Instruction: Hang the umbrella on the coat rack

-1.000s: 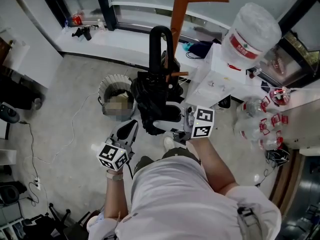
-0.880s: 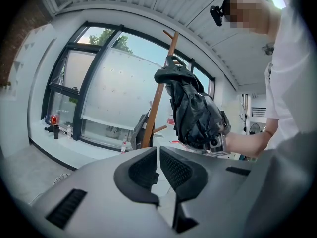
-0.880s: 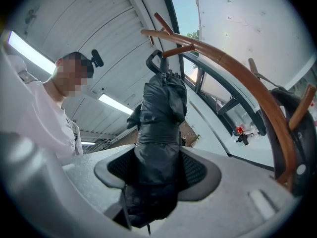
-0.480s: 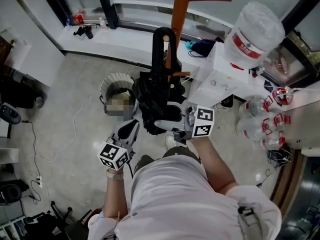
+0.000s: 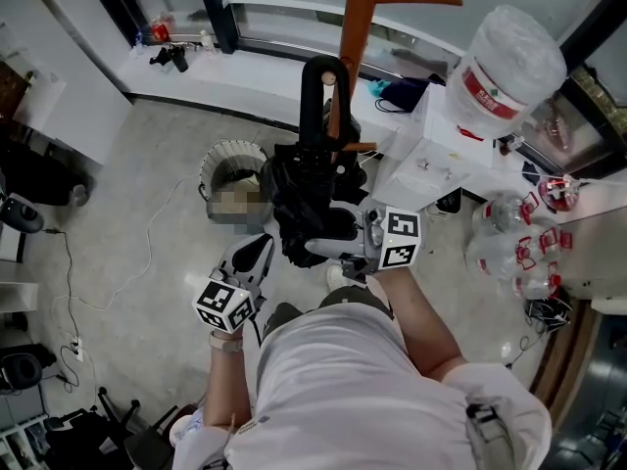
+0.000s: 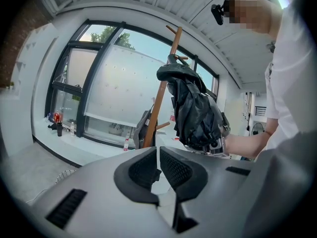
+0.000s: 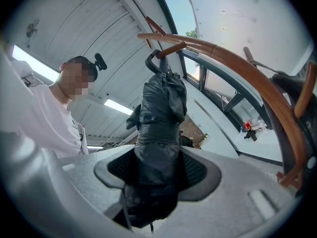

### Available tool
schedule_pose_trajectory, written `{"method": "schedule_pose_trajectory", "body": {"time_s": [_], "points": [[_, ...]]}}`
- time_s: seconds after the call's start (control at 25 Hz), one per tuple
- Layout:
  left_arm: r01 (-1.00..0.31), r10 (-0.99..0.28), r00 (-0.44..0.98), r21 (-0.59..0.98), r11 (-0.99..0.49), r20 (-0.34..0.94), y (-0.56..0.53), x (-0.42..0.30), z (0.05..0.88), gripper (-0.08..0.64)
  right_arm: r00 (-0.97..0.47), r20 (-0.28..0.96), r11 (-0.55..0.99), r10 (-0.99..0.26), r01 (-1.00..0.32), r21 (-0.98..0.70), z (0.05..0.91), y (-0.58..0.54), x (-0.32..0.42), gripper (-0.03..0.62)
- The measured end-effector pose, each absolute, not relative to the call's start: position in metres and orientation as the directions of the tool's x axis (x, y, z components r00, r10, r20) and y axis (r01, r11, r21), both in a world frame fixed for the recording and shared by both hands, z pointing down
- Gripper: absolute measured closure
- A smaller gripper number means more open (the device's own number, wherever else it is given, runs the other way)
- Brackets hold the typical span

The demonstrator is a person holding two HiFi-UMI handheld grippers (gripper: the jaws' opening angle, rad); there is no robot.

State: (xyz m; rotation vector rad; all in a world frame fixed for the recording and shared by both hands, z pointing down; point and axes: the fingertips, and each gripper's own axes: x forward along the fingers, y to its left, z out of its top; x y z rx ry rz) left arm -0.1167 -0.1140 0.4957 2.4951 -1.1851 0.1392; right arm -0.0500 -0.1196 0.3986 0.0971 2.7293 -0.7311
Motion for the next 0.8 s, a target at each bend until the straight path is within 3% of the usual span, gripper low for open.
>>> {"method": "schedule_pose_trajectory", "body": {"time_s": [0.4, 0.8], "points": [[-0.779, -0.738, 0.622, 0.298, -0.551, 0.261, -0.117, -0.118, 0.499, 0.557, -0.937, -0.347, 0.845, -0.03, 0.162, -0.51, 0.407, -0.139, -0.041, 0.339], [-0.778, -0.732, 0.624, 0.303, -0.55, 0.273, -0.121, -0.114, 0.503, 0.557, -0.948, -0.286, 0.889, -0.142, 0.005, -0.459, 0.425, -0.169, -0.035, 0.337]]}}
